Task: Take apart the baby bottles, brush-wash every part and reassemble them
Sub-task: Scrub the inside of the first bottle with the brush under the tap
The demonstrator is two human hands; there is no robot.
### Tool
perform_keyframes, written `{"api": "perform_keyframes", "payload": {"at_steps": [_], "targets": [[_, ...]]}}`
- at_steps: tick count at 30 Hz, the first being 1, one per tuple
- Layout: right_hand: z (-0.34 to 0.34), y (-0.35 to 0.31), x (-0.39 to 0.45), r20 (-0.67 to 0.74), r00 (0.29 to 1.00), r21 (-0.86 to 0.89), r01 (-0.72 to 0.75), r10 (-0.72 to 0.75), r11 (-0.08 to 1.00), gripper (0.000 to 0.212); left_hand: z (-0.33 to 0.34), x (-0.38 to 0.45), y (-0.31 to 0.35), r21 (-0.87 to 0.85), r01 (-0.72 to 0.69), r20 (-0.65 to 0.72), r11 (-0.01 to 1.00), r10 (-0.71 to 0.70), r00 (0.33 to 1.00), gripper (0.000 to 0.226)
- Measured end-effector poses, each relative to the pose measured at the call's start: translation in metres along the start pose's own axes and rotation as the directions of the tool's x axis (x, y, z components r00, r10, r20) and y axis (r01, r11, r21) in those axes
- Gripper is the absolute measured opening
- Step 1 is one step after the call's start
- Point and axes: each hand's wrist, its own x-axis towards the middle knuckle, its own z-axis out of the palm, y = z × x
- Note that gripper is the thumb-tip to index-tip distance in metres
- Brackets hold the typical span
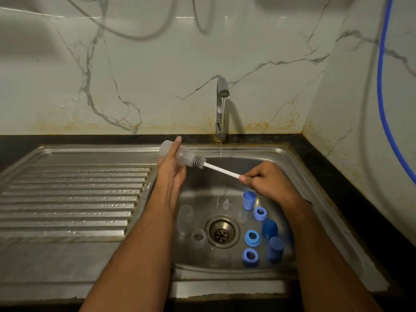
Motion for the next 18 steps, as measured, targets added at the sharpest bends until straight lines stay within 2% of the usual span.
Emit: {"api": "perform_keyframes", "payload": {"at_steps": [1, 4, 10, 12, 14, 16, 18], "targets": [[0.002, -0.001, -0.001, 0.000, 1.000, -0.001, 0.007, -0.007, 1.000, 0.016, 0.001, -0.001, -0.003, 0.012, -0.012, -0.010, 1.000, 0.012, 1.000, 0.067], [0.009, -0.006, -0.004, 0.007, 1.000, -0.009, 0.030, -0.030, 1.000, 0.017, 0.002, -0.002, -0.012, 0.064, -0.003, -0.001, 0.998, 0.003, 1.000, 0.055], [-0.002, -0.001, -0.003, -0.023, 1.000, -0.008, -0.003, 0.003, 1.000, 0.019, 0.001, 0.002, -0.008, 0.107, -0.017, -0.035, 0.994, 0.020, 0.999, 0.057], [0.005, -0.007, -0.005, 0.001, 1.000, -0.034, 0.021, -0.021, 0.999, 0.020, -0.001, 0.001, -0.011, 0.107, 0.028, -0.039, 0.994, -0.024, 0.999, 0.056], [0.006, -0.006, -0.007, 0.022, 1.000, -0.045, 0.021, -0.020, 0.999, 0.019, -0.003, 0.000, -0.011, 0.081, 0.071, -0.026, 0.994, -0.069, 0.997, 0.041], [-0.004, 0.001, -0.007, 0.020, 1.000, -0.026, -0.022, 0.023, 0.999, 0.018, -0.005, 0.003, -0.009, 0.077, 0.047, 0.001, 0.996, -0.047, 0.999, 0.017], [-0.012, 0.000, -0.008, 0.020, 0.998, -0.007, -0.057, 0.057, 0.998, 0.018, -0.006, 0.007, -0.003, 0.033, 0.018, -0.026, 0.999, -0.017, 1.000, 0.016]]}}
